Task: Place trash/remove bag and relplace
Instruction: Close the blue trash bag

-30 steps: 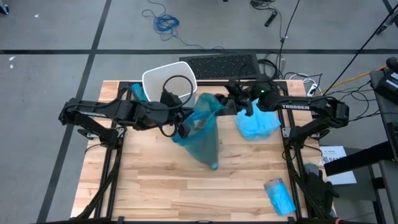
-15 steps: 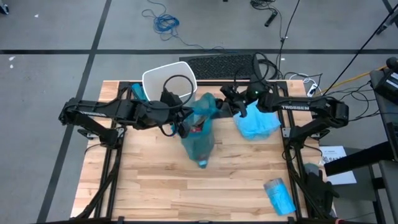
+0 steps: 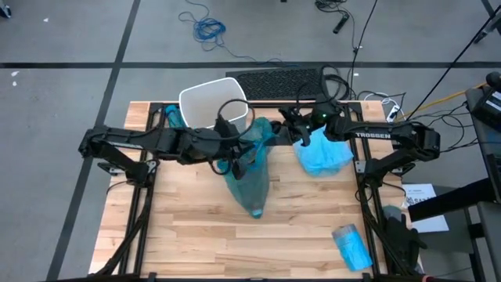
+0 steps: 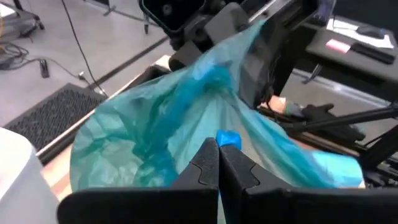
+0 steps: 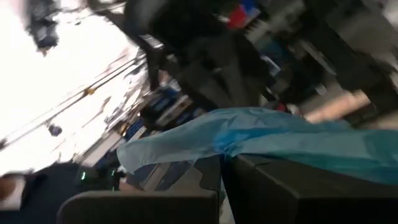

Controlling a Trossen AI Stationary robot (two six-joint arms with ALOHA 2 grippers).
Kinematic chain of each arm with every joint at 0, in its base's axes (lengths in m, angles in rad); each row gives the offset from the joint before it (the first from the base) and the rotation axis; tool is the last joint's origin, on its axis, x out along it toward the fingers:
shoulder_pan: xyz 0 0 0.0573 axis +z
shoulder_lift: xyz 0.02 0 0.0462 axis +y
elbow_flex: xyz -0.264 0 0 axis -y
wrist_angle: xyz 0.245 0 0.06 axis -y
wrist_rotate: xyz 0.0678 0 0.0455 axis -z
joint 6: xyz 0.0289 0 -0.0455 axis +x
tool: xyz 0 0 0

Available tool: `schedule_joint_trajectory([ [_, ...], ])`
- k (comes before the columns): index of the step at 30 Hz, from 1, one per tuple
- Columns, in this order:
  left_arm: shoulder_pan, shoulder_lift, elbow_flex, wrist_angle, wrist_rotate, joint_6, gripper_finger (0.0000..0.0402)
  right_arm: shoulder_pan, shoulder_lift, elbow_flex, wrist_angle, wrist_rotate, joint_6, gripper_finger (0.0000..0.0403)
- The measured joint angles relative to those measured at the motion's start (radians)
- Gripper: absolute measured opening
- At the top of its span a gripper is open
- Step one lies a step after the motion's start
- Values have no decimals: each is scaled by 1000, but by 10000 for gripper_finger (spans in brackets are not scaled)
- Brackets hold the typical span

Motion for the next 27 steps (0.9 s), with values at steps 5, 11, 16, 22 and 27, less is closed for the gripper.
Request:
schedule_joint_trajectory([
  [5, 6, 37, 0, -13, 40, -6, 0, 18, 9, -3, -54, 27, -29, 0],
  [11, 5, 41, -1, -30, 45, -17, 0, 17, 9, -3, -117, 22, -71, 11],
  [16, 6, 41, -1, -56, 44, -26, 0, 14, 7, -30, -20, 13, -25, 73],
  [22, 5, 40, -1, -69, 44, -31, 0, 11, 6, -207, 368, 75, 222, 144],
  [27, 8, 40, -1, -69, 44, -25, 0, 20, 7, -352, 601, 260, 335, 148],
])
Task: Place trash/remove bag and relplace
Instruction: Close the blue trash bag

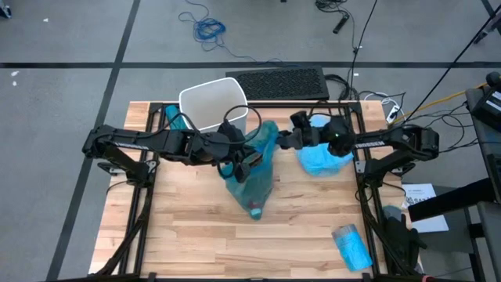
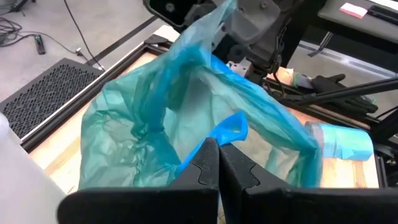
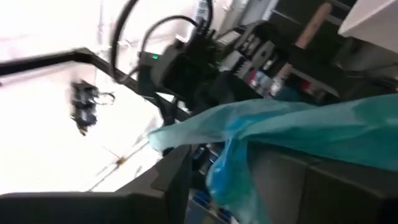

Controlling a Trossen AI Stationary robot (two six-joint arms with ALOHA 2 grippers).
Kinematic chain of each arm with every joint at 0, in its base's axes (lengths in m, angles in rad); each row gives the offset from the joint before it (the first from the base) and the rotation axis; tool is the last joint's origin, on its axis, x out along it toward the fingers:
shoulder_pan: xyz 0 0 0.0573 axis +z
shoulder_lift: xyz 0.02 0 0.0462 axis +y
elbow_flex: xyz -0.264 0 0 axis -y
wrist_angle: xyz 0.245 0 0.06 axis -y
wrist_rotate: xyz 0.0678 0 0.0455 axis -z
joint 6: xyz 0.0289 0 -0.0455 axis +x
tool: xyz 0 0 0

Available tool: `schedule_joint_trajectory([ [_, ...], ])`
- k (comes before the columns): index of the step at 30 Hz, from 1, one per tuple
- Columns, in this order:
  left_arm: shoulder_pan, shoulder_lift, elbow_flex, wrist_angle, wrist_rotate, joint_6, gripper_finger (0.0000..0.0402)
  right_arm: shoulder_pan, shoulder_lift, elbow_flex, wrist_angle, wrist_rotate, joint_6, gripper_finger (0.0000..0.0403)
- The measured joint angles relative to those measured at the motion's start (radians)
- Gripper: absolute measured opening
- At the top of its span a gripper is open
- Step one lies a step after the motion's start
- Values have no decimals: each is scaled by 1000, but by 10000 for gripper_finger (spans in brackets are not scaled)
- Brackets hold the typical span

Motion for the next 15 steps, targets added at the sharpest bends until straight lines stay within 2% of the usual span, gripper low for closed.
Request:
schedule_joint_trajectory([
  [4, 8, 0, 0, 1, 12, 0, 0, 16, -1, -13, 55, 32, 19, 132],
  [15, 16, 0, 0, 28, 17, 1, 0, 65, -1, 36, -48, 11, -20, 108],
])
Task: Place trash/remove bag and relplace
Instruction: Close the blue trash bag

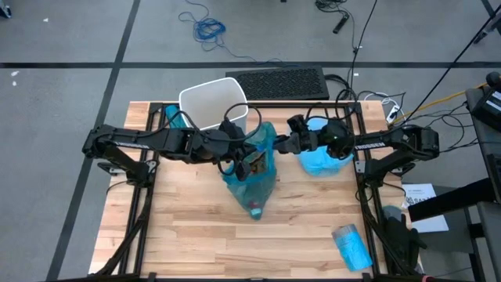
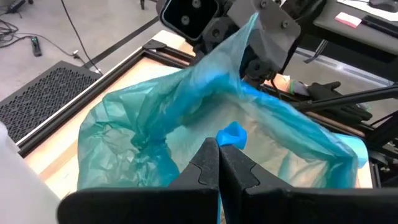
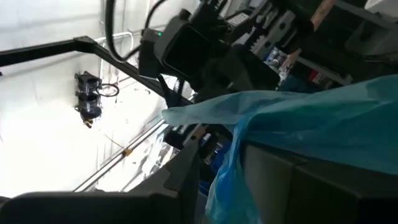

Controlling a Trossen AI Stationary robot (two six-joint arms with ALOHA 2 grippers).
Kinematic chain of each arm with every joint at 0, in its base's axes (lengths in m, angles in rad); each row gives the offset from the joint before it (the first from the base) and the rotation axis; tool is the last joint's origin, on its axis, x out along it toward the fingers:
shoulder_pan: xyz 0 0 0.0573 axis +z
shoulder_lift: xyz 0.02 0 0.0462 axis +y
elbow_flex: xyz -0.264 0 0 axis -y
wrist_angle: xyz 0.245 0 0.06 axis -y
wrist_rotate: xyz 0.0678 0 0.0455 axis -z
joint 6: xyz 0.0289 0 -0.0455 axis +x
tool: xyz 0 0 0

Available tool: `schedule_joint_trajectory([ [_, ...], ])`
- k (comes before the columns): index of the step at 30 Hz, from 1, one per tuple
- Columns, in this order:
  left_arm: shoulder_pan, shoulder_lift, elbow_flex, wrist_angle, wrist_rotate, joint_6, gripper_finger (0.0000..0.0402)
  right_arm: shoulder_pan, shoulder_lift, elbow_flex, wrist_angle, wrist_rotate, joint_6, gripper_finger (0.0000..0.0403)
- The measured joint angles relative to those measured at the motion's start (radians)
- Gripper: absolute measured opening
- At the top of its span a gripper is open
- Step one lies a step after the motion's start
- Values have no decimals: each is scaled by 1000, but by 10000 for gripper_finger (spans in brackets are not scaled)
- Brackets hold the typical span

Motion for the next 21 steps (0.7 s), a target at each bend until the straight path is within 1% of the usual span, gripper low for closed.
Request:
schedule_joint_trajectory([
  [5, 0, 0, 0, 1, 0, 0, 0, 1, 0, 11, -55, 0, -23, 82],
  [13, -1, 0, 0, -2, 0, 1, 0, 1, 0, 18, -37, -1, -40, 9],
  [14, -1, 0, 0, -5, 0, 2, 0, 1, 1, 18, -6, -1, -41, 4],
  [15, -1, 0, 0, -7, 0, 2, 0, 1, 3, 18, 62, -2, -37, 3],
  [17, -1, 0, 0, -7, 0, 5, 0, 1, 16, 18, 307, -23, -4, 1],
  [18, -1, 0, 0, -6, 0, 16, 0, -6, 13, 21, 338, -31, 38, 1],
  [19, 0, 0, 0, -5, -2, 20, 0, -17, 0, 21, 317, -33, 75, 0],
  [20, 2, 0, 0, -4, -4, 23, 0, -27, -24, 19, 207, -31, 82, 0],
  [21, 5, 0, 0, -4, -4, 26, 0, -27, -41, 17, 85, -17, 45, 0],
])
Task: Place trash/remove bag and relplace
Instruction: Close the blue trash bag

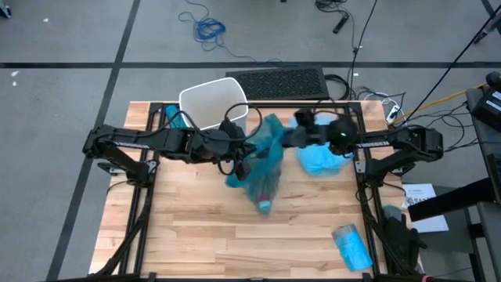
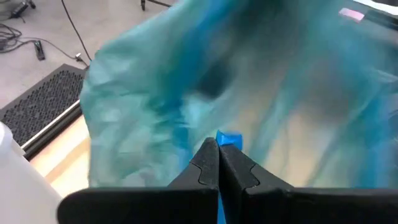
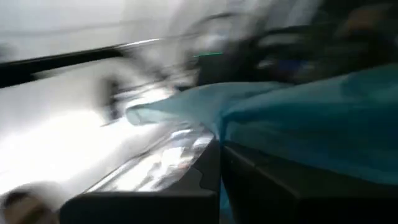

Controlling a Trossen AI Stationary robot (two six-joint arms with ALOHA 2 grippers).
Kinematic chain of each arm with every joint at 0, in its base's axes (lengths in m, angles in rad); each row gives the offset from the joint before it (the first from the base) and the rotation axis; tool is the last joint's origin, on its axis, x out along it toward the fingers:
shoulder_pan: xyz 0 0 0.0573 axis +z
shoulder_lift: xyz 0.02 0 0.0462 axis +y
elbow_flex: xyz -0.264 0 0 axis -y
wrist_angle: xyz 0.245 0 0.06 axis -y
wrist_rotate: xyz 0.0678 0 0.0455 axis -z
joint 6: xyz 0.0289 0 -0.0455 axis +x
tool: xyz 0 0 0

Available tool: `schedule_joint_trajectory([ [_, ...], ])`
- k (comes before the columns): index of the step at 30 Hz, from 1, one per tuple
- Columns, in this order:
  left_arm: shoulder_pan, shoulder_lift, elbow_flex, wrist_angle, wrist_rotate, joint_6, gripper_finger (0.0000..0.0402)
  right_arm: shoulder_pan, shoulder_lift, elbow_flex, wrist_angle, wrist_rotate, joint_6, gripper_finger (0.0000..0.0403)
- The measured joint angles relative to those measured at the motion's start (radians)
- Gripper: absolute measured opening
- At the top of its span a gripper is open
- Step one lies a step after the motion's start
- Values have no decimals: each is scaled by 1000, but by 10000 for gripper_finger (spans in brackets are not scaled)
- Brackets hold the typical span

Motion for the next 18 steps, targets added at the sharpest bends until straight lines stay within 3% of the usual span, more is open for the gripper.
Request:
schedule_joint_trajectory([
  [2, 3, -1, 0, -3, 0, -1, 0, 21, -5, 3, -63, 25, -86, 0],
  [5, 6, -1, 0, -4, 1, 0, 0, 35, -4, 44, 155, -36, -57, 0],
  [9, 6, -1, 0, 2, 7, 4, 0, 26, 10, 40, -4, 19, -54, 0],
  [12, 9, -1, 0, 11, 6, 18, 0, 45, 20, 83, 204, -46, -29, 0],
  [18, 7, -1, 0, 14, 9, 18, 0, 33, 39, 72, 66, -26, -21, 0],
])
